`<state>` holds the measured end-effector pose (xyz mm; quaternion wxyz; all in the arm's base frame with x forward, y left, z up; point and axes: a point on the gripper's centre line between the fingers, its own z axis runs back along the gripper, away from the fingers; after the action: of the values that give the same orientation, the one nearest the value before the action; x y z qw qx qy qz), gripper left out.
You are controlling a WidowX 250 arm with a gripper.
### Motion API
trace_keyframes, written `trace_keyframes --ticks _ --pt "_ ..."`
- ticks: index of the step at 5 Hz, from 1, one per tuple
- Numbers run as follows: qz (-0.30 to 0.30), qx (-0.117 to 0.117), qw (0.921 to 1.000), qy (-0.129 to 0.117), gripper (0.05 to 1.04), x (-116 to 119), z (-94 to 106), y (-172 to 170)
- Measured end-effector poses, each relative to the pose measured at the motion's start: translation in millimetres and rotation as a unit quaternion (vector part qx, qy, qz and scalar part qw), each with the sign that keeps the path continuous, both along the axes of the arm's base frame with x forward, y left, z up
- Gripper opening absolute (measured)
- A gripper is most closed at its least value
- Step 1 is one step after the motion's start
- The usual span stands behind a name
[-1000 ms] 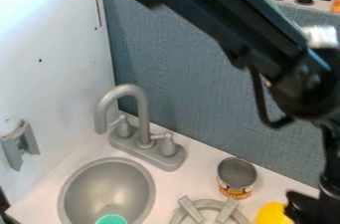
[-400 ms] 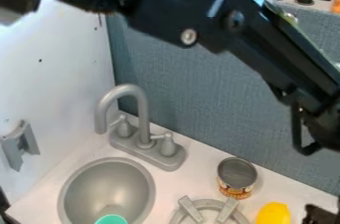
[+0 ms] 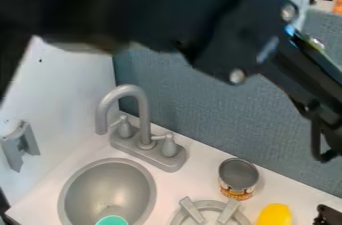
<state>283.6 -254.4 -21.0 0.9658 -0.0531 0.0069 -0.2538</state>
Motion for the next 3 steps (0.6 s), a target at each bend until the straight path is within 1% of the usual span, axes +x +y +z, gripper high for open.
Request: trace_keyframes --ticks 1,2,3 --pt "0.0 0.003 1.0 0.003 0.5 3.7 -5.6 -3.0" --pt "0.006 0.005 1.0 -0.002 0.499 6.3 -5.4 -3.1" --pt "0.014 0.014 0.9998 -0.004 0.5 7.2 -6.8 -0.3"
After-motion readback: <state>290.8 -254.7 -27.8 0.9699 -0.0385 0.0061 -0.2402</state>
